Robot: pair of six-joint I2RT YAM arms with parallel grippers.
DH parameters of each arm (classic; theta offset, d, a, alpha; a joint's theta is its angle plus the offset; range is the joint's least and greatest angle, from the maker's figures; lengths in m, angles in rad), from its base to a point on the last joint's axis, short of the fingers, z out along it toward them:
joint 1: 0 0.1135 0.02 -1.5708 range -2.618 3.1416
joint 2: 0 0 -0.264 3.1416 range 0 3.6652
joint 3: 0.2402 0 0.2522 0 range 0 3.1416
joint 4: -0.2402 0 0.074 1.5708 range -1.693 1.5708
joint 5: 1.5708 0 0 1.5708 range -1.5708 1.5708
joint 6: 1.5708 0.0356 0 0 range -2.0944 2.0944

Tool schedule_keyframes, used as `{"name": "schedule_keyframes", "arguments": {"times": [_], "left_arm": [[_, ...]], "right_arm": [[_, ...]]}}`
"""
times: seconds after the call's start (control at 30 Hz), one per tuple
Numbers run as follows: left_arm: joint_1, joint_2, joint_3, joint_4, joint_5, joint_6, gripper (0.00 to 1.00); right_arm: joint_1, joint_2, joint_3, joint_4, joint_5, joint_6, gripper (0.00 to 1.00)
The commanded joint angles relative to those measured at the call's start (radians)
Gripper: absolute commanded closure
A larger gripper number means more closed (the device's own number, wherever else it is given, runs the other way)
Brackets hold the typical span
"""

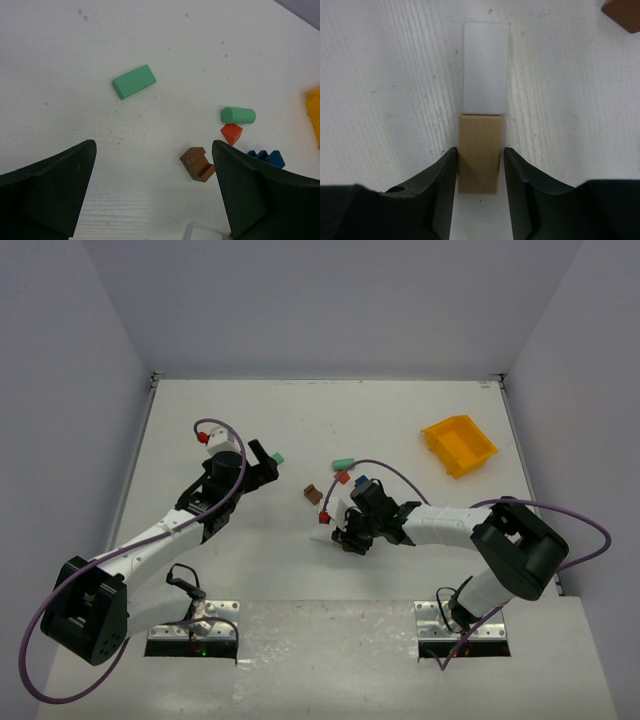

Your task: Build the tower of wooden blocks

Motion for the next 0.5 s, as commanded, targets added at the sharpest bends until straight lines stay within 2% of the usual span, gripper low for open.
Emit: {"name": "schedule_keyframes", "arguments": {"times": [0.0, 0.13, 0.2, 0.27, 0.47], "left_arm": [[0.009, 0.004, 0.016, 0.05, 0.009, 0.018, 0.0], [0.01, 0.008, 0.017, 0.052, 0.011, 0.018, 0.0], [0.009, 0.008, 0.017, 0.052, 0.01, 0.018, 0.0], [0.009, 0.008, 0.017, 0.052, 0.012, 0.018, 0.0], [0.009, 0.004, 0.018, 0.052, 0.016, 0.021, 0.0]], "right_arm": [[-0.002, 0.01, 0.022, -0.009, 0.004, -0.016, 0.5], [-0.002, 0.009, 0.022, -0.011, 0.007, -0.012, 0.36], [-0.004, 0.009, 0.023, -0.012, 0.013, -0.012, 0.21], [-0.002, 0.0, 0.025, -0.012, 0.013, -0.008, 0.01], [0.0, -0.109, 0.002, 0.004, 0.027, 0.005, 0.01]]}}
